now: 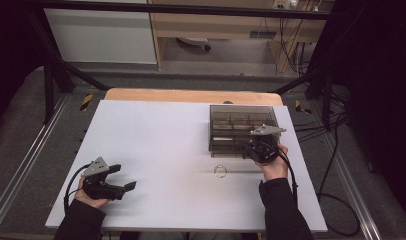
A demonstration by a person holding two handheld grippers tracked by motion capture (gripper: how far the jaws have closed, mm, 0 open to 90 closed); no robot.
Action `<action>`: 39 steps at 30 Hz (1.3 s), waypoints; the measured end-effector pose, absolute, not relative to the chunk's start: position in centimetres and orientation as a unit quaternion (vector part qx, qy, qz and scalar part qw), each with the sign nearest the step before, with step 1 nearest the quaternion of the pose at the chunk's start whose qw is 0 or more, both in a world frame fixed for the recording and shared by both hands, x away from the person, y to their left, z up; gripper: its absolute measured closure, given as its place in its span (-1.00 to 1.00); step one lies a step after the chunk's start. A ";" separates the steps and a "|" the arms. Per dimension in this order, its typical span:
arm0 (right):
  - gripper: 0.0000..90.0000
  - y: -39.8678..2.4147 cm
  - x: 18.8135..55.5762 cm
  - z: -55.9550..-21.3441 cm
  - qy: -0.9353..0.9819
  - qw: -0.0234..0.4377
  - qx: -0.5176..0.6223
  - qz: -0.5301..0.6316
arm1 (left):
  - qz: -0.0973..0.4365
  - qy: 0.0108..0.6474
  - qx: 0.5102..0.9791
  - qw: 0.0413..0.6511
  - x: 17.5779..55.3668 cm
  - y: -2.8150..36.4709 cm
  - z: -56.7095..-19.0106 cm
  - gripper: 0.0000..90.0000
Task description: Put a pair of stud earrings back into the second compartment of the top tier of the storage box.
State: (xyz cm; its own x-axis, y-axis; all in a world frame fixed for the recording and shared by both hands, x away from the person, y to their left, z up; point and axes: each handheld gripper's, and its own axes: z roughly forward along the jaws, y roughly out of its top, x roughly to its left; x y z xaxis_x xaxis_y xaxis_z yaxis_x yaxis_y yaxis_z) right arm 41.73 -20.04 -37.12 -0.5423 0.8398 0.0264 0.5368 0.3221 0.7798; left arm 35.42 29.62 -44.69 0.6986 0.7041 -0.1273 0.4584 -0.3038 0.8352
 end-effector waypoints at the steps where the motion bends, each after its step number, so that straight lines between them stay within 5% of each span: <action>1: 0.76 -20.1 41.7 -37.0 0.787 0.195 0.437 0.389 | 0.132 0.365 0.796 0.463 35.4 29.6 -44.7 -0.88; 9: 0.29 -20.5 40.8 -36.2 0.780 0.196 0.436 0.403 | 0.133 0.365 0.796 0.464 35.4 29.6 -44.7 -0.88; 21: -0.75 -20.8 38.6 -35.4 0.774 0.212 0.428 0.415 | 0.133 0.365 0.797 0.463 35.4 29.6 -44.7 -0.88; 39: -0.97 -20.8 35.7 -37.0 0.779 0.178 0.425 0.425 | 0.133 0.365 0.797 0.463 35.4 29.6 -44.6 -0.88</action>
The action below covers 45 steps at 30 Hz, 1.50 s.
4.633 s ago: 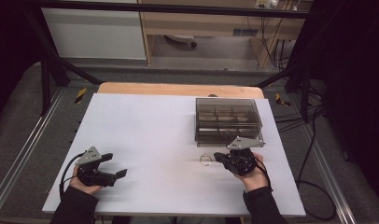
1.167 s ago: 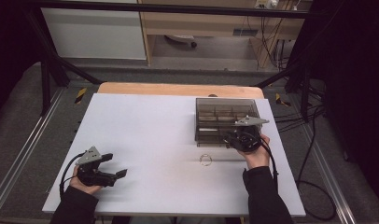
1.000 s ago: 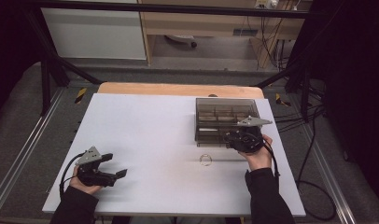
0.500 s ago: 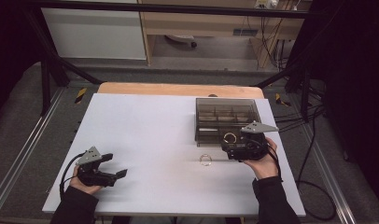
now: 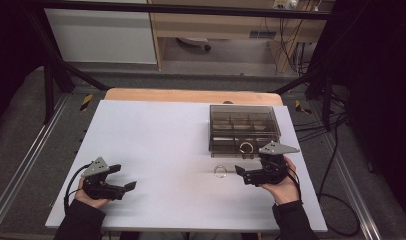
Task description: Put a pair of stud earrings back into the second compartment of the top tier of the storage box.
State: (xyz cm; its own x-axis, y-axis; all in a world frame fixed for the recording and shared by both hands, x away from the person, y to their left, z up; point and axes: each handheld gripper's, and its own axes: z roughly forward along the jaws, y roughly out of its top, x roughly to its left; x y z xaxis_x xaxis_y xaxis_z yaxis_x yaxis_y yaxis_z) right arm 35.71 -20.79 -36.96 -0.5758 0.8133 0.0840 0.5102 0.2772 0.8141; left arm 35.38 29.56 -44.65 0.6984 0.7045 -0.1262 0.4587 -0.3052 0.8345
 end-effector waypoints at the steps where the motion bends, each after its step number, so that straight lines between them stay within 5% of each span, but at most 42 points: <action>1: -0.97 -20.8 35.6 -37.1 0.779 0.177 0.424 0.426 | 0.133 0.365 0.797 0.463 35.4 29.6 -44.6 -0.88; 45: -0.93 -18.2 35.1 -41.7 0.802 0.131 0.419 0.404 | 0.132 0.363 0.797 0.463 35.3 29.5 -44.6 -0.88</action>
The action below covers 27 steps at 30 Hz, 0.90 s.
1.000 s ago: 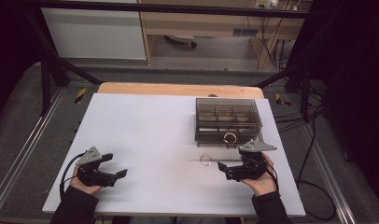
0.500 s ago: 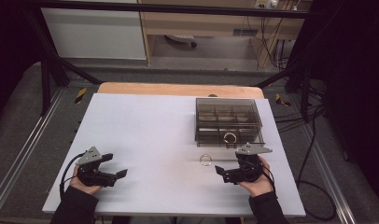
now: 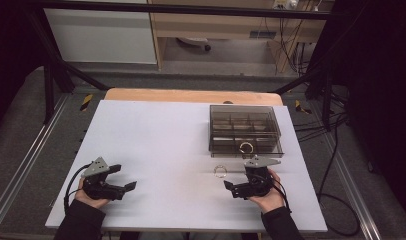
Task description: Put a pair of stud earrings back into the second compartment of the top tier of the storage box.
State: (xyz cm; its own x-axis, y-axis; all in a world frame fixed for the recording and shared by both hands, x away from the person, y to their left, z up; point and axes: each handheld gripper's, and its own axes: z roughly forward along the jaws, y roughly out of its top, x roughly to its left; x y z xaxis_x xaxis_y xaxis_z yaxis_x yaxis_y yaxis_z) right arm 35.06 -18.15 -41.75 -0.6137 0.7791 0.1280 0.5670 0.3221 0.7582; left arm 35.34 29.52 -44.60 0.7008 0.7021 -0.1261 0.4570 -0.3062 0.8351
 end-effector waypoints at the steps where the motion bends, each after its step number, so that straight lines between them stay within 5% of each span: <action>1: -0.92 -18.0 35.1 -41.8 0.803 0.130 0.419 0.404 | 0.132 0.364 0.797 0.463 35.3 29.5 -44.6 -0.88; 11: -0.79 -16.6 35.7 -42.2 0.809 0.124 0.409 0.404 | 0.132 0.364 0.797 0.463 35.4 29.5 -44.6 -0.88; 27: -0.28 -14.3 36.9 -43.0 0.811 0.112 0.410 0.403 | 0.133 0.364 0.797 0.464 35.4 29.6 -44.6 -0.88</action>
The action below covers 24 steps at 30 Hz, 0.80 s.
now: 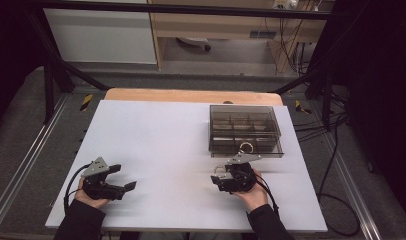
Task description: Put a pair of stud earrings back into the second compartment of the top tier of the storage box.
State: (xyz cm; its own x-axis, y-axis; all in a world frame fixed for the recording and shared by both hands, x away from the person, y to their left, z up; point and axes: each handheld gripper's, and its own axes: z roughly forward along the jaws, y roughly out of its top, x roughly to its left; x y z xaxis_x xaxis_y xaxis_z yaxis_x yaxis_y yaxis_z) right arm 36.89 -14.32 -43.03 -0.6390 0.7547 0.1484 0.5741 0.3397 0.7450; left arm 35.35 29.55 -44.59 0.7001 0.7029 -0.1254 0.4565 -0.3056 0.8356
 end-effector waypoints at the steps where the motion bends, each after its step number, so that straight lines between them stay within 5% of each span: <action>1: -0.23 -14.2 37.0 -43.1 0.811 0.113 0.410 0.402 | 0.133 0.364 0.797 0.464 35.4 29.6 -44.6 -0.88; 24: 0.61 -13.4 38.4 -44.8 0.816 0.114 0.424 0.375 | 0.132 0.364 0.797 0.464 35.4 29.6 -44.6 -0.88</action>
